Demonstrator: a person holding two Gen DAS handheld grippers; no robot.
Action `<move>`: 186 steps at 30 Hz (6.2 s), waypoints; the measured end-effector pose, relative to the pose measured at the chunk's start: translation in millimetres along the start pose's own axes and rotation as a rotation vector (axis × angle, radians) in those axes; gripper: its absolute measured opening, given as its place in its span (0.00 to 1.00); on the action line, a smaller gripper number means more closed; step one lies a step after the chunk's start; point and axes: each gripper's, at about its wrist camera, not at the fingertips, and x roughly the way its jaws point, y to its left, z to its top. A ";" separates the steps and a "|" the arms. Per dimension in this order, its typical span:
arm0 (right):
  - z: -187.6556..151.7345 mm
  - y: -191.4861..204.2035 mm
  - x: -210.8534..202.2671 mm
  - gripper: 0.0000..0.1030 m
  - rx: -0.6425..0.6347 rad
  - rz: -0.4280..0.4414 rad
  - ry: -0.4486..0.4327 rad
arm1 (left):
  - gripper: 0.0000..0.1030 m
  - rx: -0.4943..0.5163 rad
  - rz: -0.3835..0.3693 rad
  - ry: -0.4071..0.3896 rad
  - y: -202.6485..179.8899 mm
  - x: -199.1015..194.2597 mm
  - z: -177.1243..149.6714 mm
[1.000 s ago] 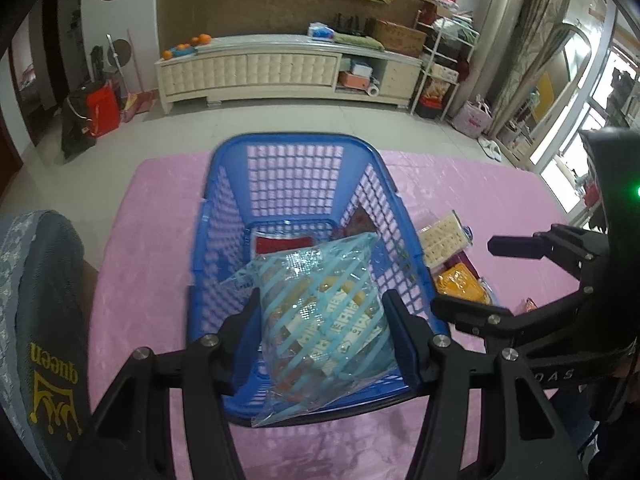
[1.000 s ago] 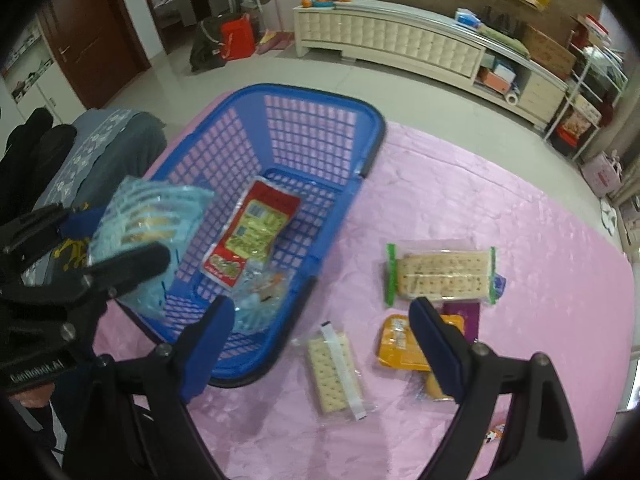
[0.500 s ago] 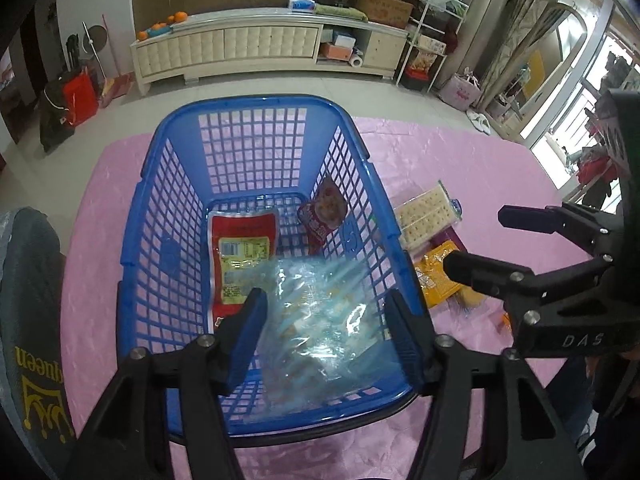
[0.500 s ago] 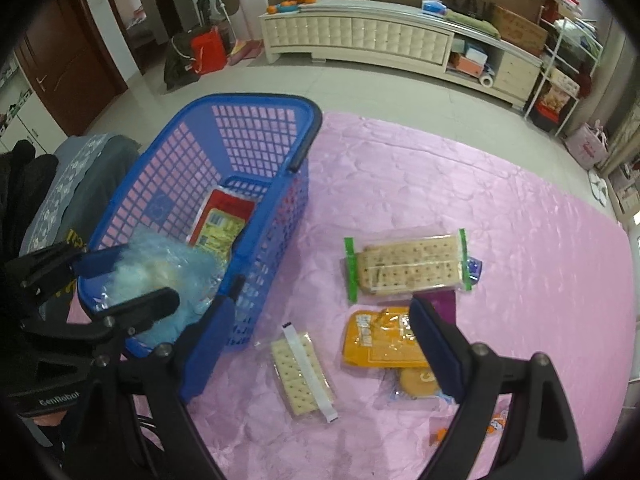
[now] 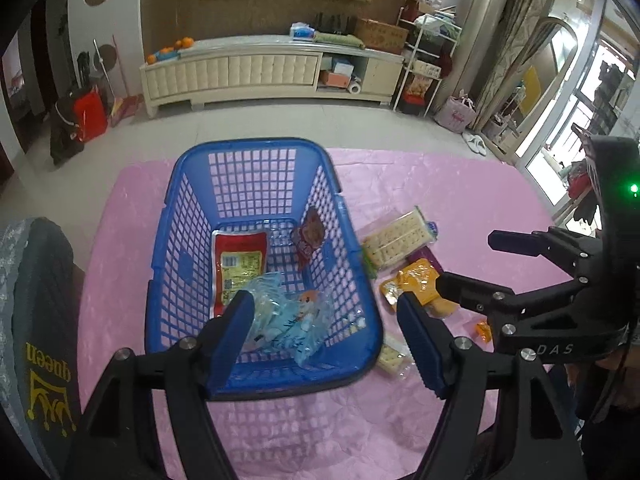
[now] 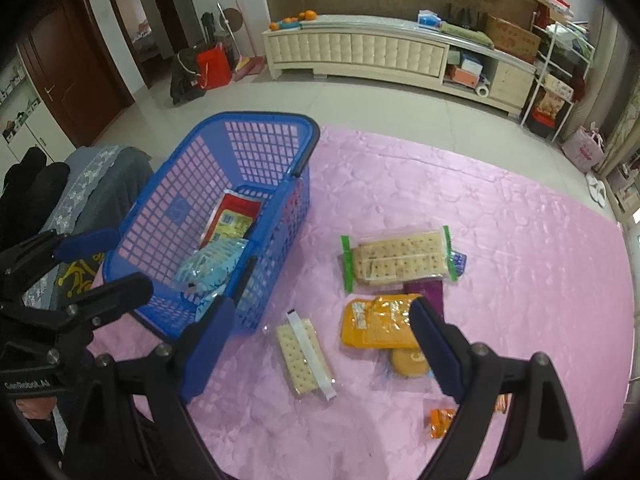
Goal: Organize snacks
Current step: 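Withdraw both tools from the basket toward the remaining snacks, then close the left tool on the orange stick snack, then grasp the white cracker pack with the right tool while the left tool holds the stick, then carry the stick snack and cracker pack over the blue basket with both tools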
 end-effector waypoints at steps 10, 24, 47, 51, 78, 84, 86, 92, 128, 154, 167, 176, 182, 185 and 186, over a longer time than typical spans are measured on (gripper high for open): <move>-26.4 -28.1 -36.5 0.89 0.035 -0.015 -0.031 | 0.74 0.057 -0.021 -0.012 -52.6 -3.8 -11.7; -71.3 -102.7 -41.6 0.89 0.142 -0.060 0.010 | 0.76 0.194 -0.052 0.046 -129.6 42.5 -28.3; -150.3 -185.9 -1.4 0.89 0.282 -0.106 0.114 | 0.76 0.354 -0.137 0.230 -210.5 144.6 -58.0; -161.7 -198.0 -2.1 0.89 0.290 -0.130 0.105 | 0.76 0.398 -0.143 0.248 -227.3 160.0 -59.6; -202.9 -252.8 1.4 0.89 0.383 -0.144 0.014 | 0.24 0.604 -0.164 0.370 -299.3 224.7 -58.4; -200.0 -241.6 -3.6 0.89 0.363 -0.129 -0.001 | 0.13 0.498 -0.180 0.324 -276.1 202.9 -64.7; -199.1 -234.8 -4.5 0.89 0.353 -0.112 -0.002 | 0.12 0.456 -0.186 0.292 -265.7 188.5 -67.5; -191.1 -205.9 -5.2 0.89 0.303 -0.102 -0.004 | 0.12 0.366 -0.158 0.184 -223.3 131.8 -88.7; -64.5 7.5 86.3 0.88 -0.251 0.120 0.065 | 0.12 -0.151 0.074 0.010 -26.5 57.2 -156.0; -71.2 25.3 36.6 0.46 -0.265 0.141 0.016 | 0.12 -0.129 0.054 -0.016 -37.2 36.7 -153.1; -26.6 6.5 -24.9 0.46 -0.234 0.122 -0.103 | 0.12 -0.009 0.051 -0.156 -57.5 -24.7 -97.7; 36.5 26.0 -45.4 0.46 -0.252 0.100 -0.172 | 0.12 0.039 0.101 -0.209 -26.5 -42.0 -31.6; 73.6 48.3 -30.4 0.46 -0.265 0.068 -0.148 | 0.12 0.032 0.124 -0.199 6.1 -38.0 0.9; 89.5 58.7 -17.6 0.46 -0.275 0.019 -0.128 | 0.12 0.024 0.138 -0.174 23.6 -27.3 17.5; 94.6 61.8 -12.5 0.46 -0.281 0.000 -0.118 | 0.12 0.027 0.142 -0.166 26.7 -24.1 20.5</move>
